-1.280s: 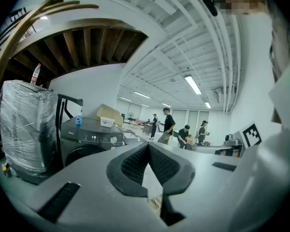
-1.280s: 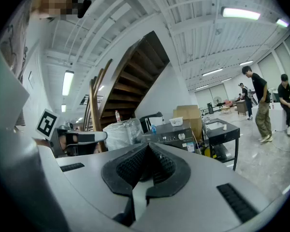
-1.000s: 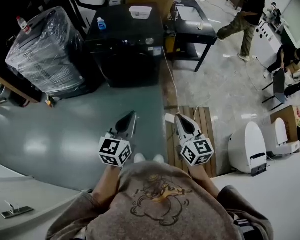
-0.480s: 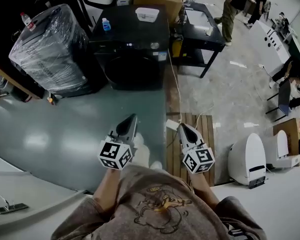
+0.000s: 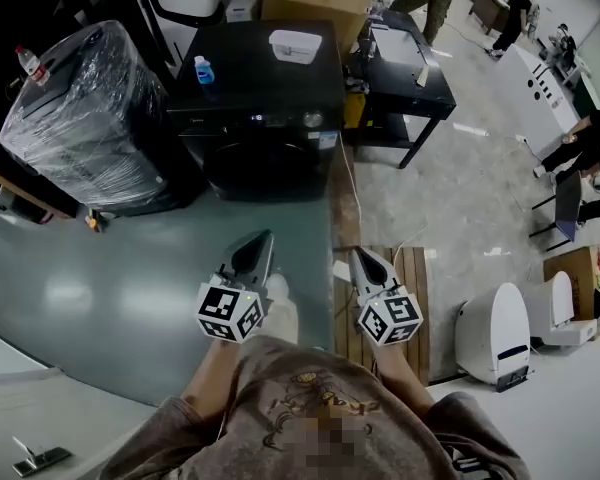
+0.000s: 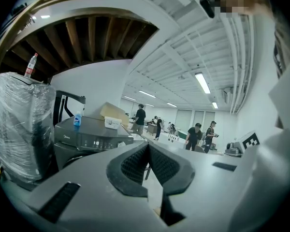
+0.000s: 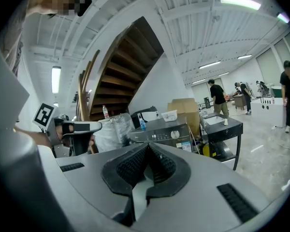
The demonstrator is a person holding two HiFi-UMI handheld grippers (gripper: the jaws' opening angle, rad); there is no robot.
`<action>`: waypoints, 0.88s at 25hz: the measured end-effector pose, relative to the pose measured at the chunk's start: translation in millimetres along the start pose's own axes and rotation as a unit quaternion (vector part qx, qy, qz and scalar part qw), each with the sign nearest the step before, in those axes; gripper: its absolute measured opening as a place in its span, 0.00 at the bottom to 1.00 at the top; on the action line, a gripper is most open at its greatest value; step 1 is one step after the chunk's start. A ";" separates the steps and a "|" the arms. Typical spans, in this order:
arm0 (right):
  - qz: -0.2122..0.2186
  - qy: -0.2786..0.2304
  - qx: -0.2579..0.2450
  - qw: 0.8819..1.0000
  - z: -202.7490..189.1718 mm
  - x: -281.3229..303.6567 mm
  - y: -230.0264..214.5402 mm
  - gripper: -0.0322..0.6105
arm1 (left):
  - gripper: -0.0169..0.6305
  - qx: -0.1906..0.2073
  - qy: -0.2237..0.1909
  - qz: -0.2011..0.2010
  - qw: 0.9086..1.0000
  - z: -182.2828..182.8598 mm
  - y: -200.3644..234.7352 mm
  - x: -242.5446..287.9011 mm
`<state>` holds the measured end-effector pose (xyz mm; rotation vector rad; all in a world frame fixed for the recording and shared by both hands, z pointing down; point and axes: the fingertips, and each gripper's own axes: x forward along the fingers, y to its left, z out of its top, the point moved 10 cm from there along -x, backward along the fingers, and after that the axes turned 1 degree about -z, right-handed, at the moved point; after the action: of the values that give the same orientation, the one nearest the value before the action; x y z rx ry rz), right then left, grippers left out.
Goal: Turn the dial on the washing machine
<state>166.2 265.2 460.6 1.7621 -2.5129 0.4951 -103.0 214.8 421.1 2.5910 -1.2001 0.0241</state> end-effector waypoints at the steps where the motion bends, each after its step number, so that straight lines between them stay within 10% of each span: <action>1: -0.003 -0.002 0.000 1.000 5.6 14.3 -1.1 0.05 | 0.01 0.001 0.001 -0.004 1.000 5.6 10.0 10.2; 22: -0.052 -0.010 -0.019 0.998 65.1 168.3 -30.2 0.05 | 0.01 0.001 0.017 -0.052 0.998 57.8 124.8 147.5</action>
<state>143.9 84.8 440.8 1.8820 -2.4104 0.4226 -106.1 13.3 416.5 2.6397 -1.0515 0.0487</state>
